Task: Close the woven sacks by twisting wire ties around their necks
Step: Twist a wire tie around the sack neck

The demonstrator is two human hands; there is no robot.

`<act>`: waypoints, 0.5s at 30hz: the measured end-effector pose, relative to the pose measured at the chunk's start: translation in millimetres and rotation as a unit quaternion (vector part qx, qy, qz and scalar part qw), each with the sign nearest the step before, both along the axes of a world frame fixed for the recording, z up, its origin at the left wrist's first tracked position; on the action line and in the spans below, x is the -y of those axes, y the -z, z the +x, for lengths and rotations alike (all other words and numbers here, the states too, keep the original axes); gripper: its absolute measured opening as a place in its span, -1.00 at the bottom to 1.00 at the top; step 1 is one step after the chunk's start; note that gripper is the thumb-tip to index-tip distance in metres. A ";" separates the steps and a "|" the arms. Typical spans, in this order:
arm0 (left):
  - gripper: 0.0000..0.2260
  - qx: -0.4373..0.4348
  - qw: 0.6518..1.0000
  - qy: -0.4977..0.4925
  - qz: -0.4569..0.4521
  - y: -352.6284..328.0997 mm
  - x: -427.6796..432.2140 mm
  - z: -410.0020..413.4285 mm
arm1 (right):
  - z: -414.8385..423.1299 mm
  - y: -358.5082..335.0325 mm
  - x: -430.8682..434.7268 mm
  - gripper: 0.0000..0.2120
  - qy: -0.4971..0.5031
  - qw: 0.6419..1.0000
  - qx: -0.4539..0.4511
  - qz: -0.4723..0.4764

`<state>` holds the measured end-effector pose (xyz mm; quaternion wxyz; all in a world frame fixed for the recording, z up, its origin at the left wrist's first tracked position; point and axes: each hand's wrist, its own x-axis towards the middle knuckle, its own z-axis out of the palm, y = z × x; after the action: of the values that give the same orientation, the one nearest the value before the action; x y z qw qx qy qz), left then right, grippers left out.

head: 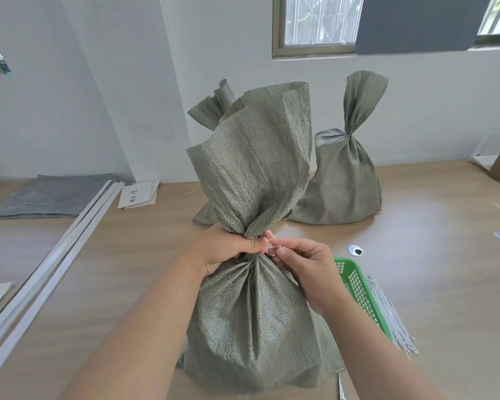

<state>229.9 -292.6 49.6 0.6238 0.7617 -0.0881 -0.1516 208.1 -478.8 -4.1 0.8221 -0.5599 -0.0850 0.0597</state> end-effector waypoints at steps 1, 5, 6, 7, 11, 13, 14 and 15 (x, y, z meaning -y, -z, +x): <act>-0.90 0.005 1.000 0.001 -0.004 0.9 -0.5 -0.4 | 0.0 -1.1 -1.3 -0.85 0.008 1.000 0.004 0.003; -0.95 0.041 0.999 -0.007 -0.014 0.6 1.1 -1.4 | -1.6 -4.1 -5.5 -0.87 0.018 1.000 0.009 0.022; -0.89 0.052 0.999 -0.003 -0.011 0.0 2.0 -1.2 | -1.1 -2.8 -5.9 -0.87 0.019 0.999 0.005 0.026; -0.86 0.059 0.998 0.005 -0.006 -0.3 2.6 -1.1 | -0.6 -1.8 -6.0 -0.87 0.019 0.999 -0.001 0.031; -0.77 0.065 0.997 0.017 0.024 -2.5 4.9 -1.3 | 2.6 2.0 -6.9 -0.88 0.030 0.999 -0.008 0.029; -0.82 0.062 0.997 0.009 0.035 -2.2 5.4 -1.7 | 3.7 3.2 -7.7 -0.90 0.043 0.999 -0.006 0.023; -0.85 0.058 0.998 0.005 0.036 -2.1 5.5 -1.6 | 3.9 3.7 -8.1 -0.90 0.047 0.999 -0.004 0.020; -0.86 0.054 0.998 0.002 0.038 -1.7 5.5 -1.8 | 3.9 3.8 -8.9 -0.89 0.051 0.999 -0.001 0.018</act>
<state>228.2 -298.1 51.4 0.5887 0.7916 -0.1172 -0.1144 212.0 -469.9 -7.9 0.8338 -0.5489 -0.0569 0.0166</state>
